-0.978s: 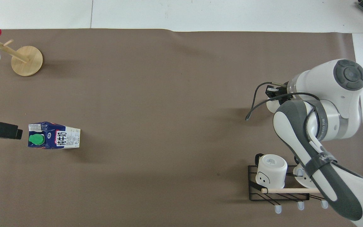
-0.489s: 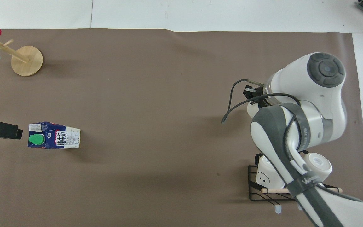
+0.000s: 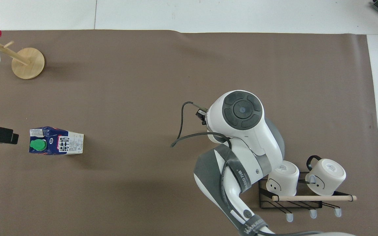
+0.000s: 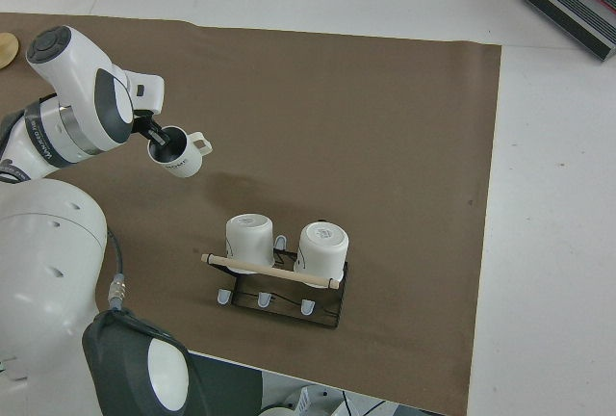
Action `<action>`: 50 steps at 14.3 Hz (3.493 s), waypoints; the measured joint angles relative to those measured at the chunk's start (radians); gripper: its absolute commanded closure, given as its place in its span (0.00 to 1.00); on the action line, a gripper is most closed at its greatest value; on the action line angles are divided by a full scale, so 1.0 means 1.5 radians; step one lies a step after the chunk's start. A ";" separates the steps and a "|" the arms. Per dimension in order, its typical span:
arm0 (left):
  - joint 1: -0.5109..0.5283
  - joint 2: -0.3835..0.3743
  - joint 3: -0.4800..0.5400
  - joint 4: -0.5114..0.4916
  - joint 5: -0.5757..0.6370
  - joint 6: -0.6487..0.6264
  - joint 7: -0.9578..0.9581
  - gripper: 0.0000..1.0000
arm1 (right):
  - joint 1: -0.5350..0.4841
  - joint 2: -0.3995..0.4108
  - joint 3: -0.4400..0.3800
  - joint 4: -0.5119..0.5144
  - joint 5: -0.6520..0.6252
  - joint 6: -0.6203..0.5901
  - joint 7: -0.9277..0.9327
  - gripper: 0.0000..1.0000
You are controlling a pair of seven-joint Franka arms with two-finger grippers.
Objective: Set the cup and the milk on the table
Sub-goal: 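Lift the white mug with the right gripper and carry it toward the table center, then lower the mug with the right gripper while the left gripper grasps the carton, then release the mug and withdraw the right gripper to its rest position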
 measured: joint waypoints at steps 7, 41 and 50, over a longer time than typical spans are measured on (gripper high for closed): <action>0.002 0.000 -0.004 -0.010 0.000 0.021 0.000 0.00 | 0.051 0.098 0.000 0.045 -0.033 0.057 0.105 1.00; 0.004 -0.047 -0.005 -0.378 0.002 0.393 0.032 0.00 | -0.008 -0.015 -0.008 0.078 -0.019 -0.043 -0.093 0.00; 0.010 -0.060 -0.001 -0.436 0.002 0.456 0.083 0.14 | -0.157 -0.100 -0.011 0.060 -0.011 -0.202 -0.375 0.00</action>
